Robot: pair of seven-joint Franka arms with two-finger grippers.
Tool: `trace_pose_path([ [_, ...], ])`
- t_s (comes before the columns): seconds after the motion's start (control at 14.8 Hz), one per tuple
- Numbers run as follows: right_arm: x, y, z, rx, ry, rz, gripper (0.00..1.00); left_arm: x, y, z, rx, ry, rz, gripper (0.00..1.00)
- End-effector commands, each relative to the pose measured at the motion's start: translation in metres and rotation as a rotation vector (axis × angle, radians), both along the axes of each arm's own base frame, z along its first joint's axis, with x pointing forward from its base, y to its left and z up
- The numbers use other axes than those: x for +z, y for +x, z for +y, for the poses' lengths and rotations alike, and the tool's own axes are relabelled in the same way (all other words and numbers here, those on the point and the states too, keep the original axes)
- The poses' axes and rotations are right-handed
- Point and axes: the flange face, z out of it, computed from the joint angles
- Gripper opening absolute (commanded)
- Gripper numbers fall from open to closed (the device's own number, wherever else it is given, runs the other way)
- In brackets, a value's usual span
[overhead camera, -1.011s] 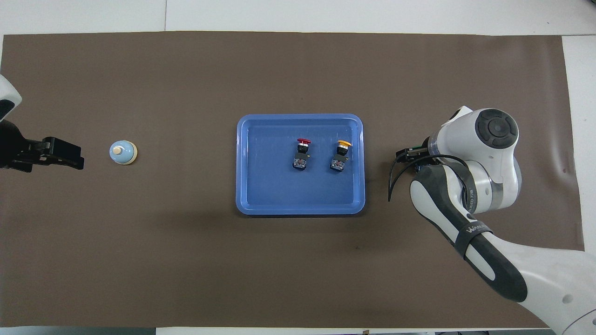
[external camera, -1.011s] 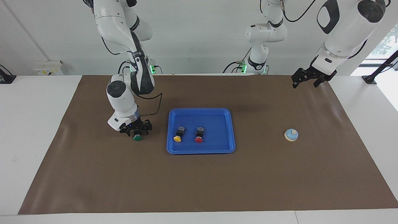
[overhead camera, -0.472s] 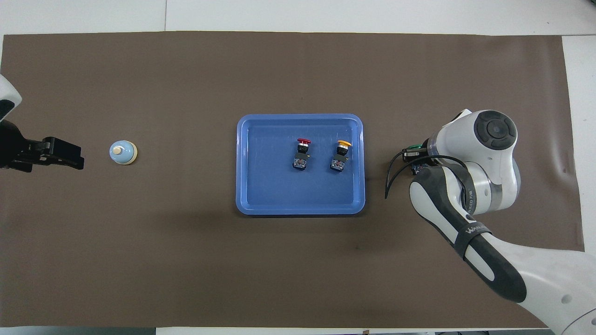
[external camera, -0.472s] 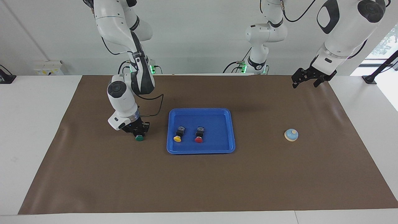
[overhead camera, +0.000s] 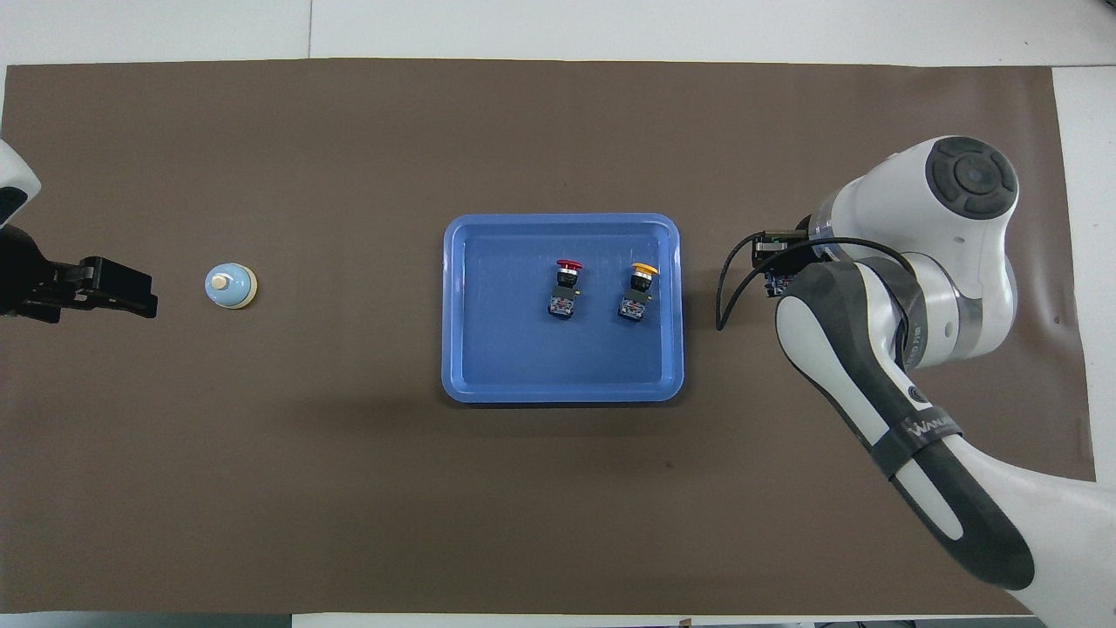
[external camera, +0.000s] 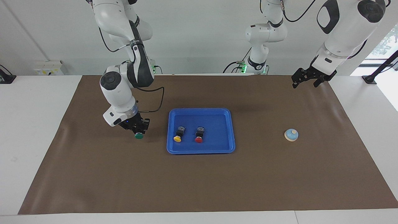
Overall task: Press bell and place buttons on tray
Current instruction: 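Move the right gripper back and grasp the green-capped button, then carry the green button into the tray and release it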
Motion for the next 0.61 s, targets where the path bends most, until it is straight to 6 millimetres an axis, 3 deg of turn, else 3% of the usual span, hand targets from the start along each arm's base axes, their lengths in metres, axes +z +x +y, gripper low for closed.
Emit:
trace_pose_path([
  [0.0,0.009,0.001,0.052,-0.058,0.019,0.0,0.0,0.005,-0.005,0.001,0.002,-0.003,0.002,1.0],
  [0.2,0.017,-0.009,0.118,-0.087,0.014,0.003,0.0,0.005,-0.005,0.001,0.002,-0.003,0.002,1.0],
  [0.4,0.024,-0.003,0.217,-0.117,-0.07,0.031,0.0,0.005,-0.005,0.001,0.002,-0.003,0.002,1.0],
  [0.47,0.019,-0.006,0.239,-0.129,-0.072,0.027,0.0,0.005,-0.005,0.001,0.002,-0.003,0.002,1.0],
  [0.54,0.014,-0.008,0.249,-0.134,-0.071,0.031,0.0,0.005,-0.005,0.001,0.002,-0.003,0.002,1.0],
])
